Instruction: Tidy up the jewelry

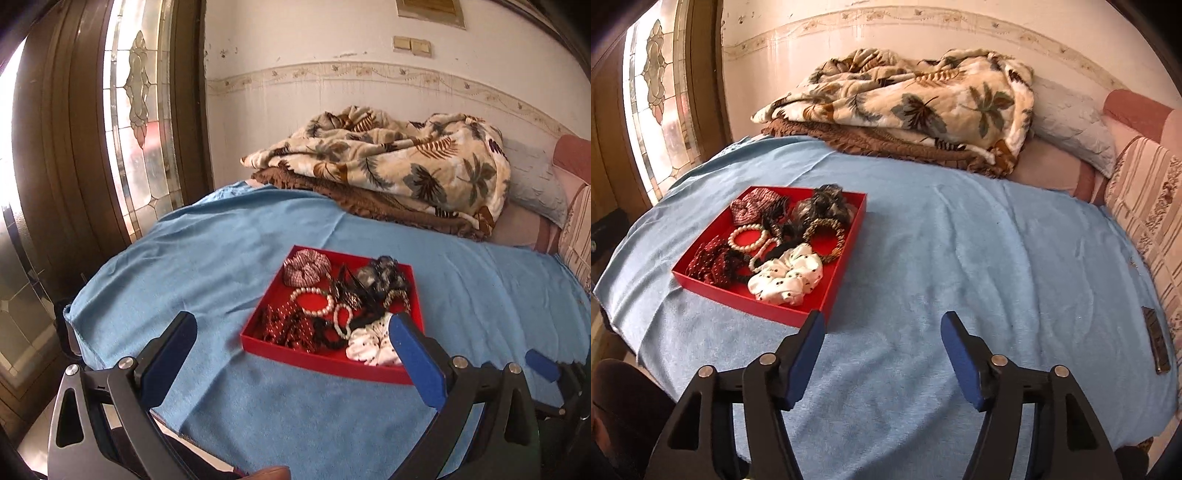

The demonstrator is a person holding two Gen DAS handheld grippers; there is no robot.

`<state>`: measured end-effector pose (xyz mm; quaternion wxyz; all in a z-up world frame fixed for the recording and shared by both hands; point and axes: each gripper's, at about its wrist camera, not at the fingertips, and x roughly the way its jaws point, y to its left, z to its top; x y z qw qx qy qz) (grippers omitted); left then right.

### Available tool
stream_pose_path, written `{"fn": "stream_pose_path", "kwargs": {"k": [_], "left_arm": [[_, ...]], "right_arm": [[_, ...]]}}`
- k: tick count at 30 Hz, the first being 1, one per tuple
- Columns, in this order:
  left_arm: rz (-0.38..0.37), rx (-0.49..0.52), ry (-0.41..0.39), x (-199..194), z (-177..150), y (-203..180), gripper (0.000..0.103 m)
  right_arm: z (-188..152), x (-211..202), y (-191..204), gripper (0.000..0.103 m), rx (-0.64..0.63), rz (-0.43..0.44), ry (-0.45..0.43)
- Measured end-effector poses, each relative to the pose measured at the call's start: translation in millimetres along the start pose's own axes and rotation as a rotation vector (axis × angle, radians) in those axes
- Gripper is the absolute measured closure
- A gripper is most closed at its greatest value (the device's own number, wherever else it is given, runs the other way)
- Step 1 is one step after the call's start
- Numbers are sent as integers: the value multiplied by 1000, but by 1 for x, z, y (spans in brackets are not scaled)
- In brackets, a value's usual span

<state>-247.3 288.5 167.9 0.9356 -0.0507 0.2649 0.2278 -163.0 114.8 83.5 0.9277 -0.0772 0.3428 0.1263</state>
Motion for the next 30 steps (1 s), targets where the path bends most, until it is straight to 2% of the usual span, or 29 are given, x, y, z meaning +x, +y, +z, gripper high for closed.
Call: {"fn": "stream_pose_path", "kwargs": {"k": [8, 20, 30], "left_arm": [[-36, 13, -3, -2, -4, 1, 0], [-48, 82, -94, -21, -5, 0, 0], [-77, 97, -93, -25, -6, -5, 0]], "right_arm": [[-1, -18, 2, 29, -26, -60, -112], [-9, -30, 20, 27, -96, -61, -167], [-16, -36, 19, 26, -96, -65, -170]]}}
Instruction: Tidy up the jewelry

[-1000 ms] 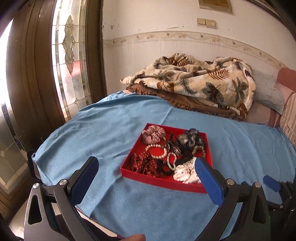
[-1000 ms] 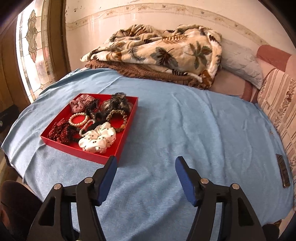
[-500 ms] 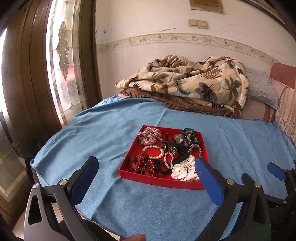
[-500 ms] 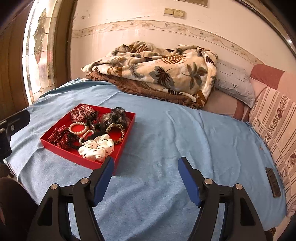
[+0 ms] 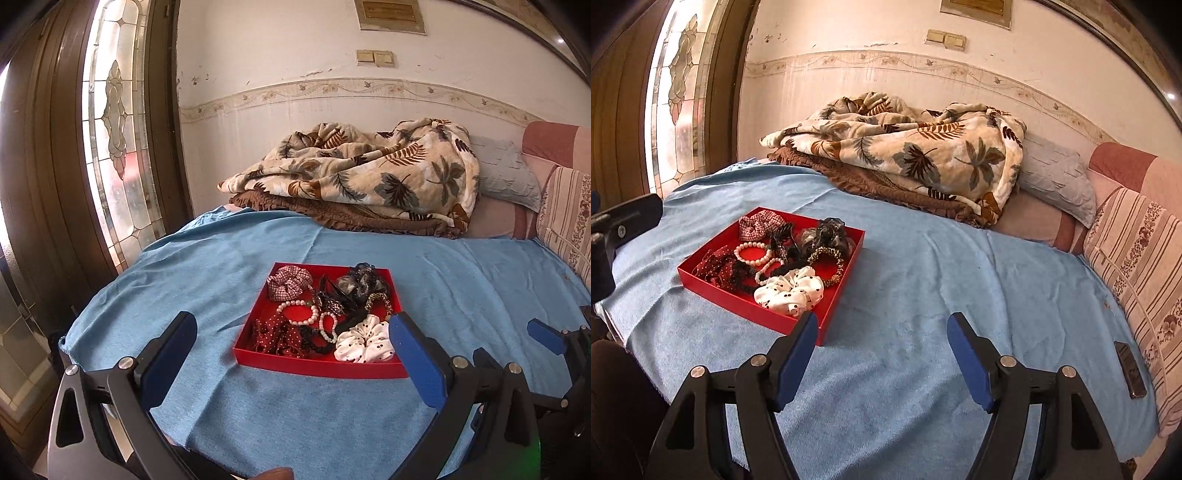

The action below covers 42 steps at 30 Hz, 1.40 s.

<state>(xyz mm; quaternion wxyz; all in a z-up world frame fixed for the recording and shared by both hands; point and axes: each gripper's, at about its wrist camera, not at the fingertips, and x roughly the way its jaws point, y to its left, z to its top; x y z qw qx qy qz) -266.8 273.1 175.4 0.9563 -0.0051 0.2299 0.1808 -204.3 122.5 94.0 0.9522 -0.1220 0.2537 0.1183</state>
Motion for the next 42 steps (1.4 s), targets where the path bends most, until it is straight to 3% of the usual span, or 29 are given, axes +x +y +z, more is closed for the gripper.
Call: {"fn": "stream_pose_path", "kwargs": {"k": [7, 42], "left_arm": [[-18, -1, 21, 5, -3, 0, 0], [-39, -47, 136, 37, -21, 9, 0]], "right_arm": [[0, -1, -3, 22, 9, -4, -3], [-7, 16, 4, 22, -3, 22, 59]]}}
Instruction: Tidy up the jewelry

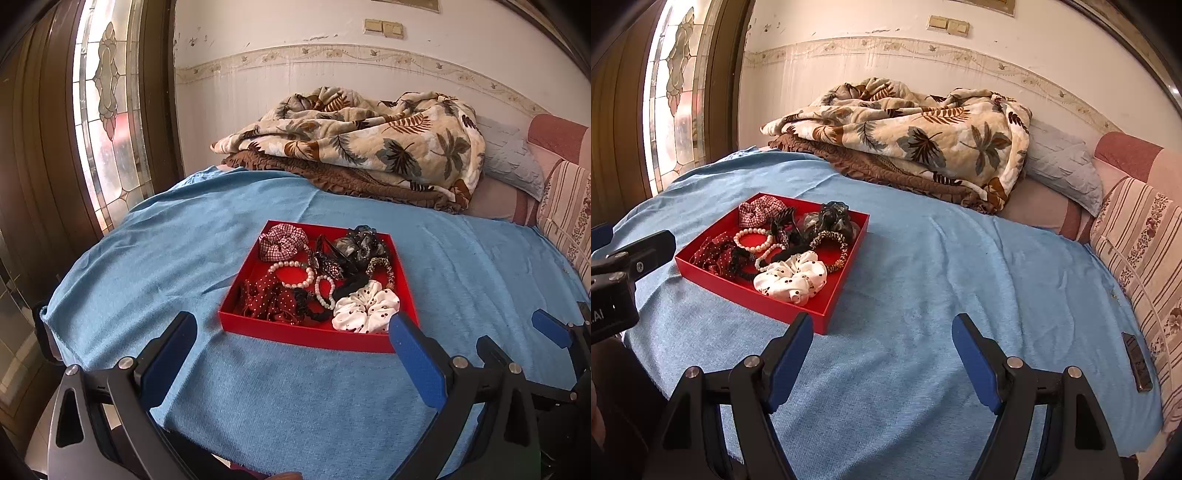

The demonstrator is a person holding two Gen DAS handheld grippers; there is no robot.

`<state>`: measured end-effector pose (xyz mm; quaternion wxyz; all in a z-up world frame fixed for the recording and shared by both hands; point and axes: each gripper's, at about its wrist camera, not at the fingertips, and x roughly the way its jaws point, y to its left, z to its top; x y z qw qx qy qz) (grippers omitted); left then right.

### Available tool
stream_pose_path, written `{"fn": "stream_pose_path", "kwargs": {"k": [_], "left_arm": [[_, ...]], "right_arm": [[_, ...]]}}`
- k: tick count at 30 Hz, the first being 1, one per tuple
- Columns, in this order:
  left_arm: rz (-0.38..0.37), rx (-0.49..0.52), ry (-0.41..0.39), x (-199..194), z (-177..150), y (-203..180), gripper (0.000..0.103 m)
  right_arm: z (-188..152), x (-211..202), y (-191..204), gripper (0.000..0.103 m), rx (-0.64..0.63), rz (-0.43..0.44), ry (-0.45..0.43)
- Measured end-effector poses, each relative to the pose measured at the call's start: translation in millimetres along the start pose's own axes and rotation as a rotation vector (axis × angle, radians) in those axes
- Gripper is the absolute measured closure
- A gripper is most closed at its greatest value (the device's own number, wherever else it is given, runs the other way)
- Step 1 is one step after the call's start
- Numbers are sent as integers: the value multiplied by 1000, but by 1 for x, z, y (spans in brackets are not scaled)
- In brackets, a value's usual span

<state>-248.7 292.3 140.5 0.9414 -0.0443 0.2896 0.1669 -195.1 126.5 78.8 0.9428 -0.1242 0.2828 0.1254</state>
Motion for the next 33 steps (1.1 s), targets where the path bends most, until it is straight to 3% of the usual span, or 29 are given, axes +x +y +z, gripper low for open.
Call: {"fn": "stream_pose_path", "kwargs": {"k": [24, 33], "left_arm": [[16, -11, 43, 12, -3, 0, 0], [57, -32, 52, 15, 4, 2, 0]], "right_arm": [[-1, 11, 5, 21, -9, 25, 30], [1, 17, 3, 21, 9, 49, 46]]}}
